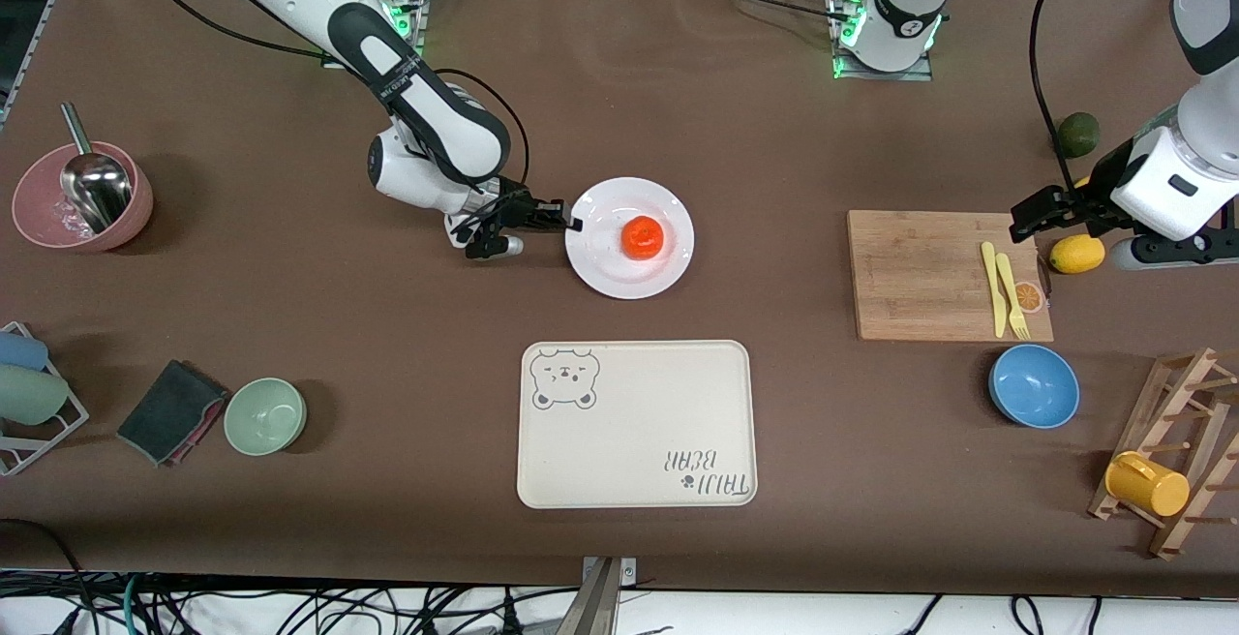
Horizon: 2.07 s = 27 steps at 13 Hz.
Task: Place orange and plate with both arms
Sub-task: 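Grip the plate rim with the right gripper and slide it onto the tray, then push the plate further onto the bear tray and open the right gripper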
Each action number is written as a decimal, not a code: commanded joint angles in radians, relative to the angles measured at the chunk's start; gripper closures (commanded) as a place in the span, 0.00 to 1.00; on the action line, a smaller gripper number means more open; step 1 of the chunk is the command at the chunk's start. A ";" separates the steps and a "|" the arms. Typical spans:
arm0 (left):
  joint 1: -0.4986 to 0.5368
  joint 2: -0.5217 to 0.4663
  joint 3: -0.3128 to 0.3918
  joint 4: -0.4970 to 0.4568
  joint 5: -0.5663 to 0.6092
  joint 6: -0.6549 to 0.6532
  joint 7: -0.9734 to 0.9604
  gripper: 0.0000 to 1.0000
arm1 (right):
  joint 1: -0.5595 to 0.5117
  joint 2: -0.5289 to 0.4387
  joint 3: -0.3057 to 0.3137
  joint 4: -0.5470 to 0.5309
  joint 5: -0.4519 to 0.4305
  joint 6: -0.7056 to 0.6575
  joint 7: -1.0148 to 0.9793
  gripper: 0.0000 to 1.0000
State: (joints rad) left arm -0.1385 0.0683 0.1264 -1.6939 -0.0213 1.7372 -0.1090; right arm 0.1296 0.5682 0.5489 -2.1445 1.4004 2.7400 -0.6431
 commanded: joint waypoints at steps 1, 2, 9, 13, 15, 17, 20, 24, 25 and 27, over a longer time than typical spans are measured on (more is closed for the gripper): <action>0.014 0.013 -0.008 0.029 -0.014 -0.011 0.023 0.00 | -0.033 0.021 -0.003 0.035 0.028 0.023 -0.063 1.00; 0.014 0.013 -0.007 0.029 -0.014 -0.013 0.023 0.00 | -0.044 0.022 -0.001 0.050 0.029 0.018 -0.056 1.00; 0.014 0.013 -0.008 0.029 -0.014 -0.011 0.023 0.00 | -0.061 0.064 -0.004 0.242 0.104 0.012 0.064 1.00; 0.014 0.015 -0.007 0.029 -0.014 -0.011 0.023 0.00 | -0.053 0.189 -0.030 0.447 0.085 0.015 0.095 1.00; 0.014 0.015 -0.008 0.029 -0.014 -0.011 0.023 0.00 | -0.048 0.272 -0.035 0.535 0.052 0.021 0.099 1.00; 0.014 0.019 -0.007 0.029 -0.014 -0.011 0.023 0.00 | -0.027 0.370 -0.037 0.667 0.037 0.023 0.100 1.00; 0.014 0.021 -0.008 0.029 -0.014 -0.011 0.023 0.00 | 0.025 0.449 -0.079 0.794 0.038 0.024 0.100 1.00; 0.014 0.028 -0.008 0.029 -0.014 -0.010 0.023 0.00 | 0.073 0.522 -0.112 0.879 0.037 0.026 0.102 1.00; 0.014 0.030 -0.008 0.029 -0.014 -0.010 0.023 0.00 | 0.091 0.524 -0.139 0.880 0.037 0.024 0.102 1.00; 0.013 0.036 -0.008 0.029 -0.014 -0.010 0.023 0.00 | 0.104 0.524 -0.156 0.880 0.035 0.024 0.099 0.61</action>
State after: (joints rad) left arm -0.1359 0.0851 0.1255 -1.6926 -0.0213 1.7372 -0.1089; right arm 0.2118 1.0721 0.4042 -1.3084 1.4537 2.7508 -0.5501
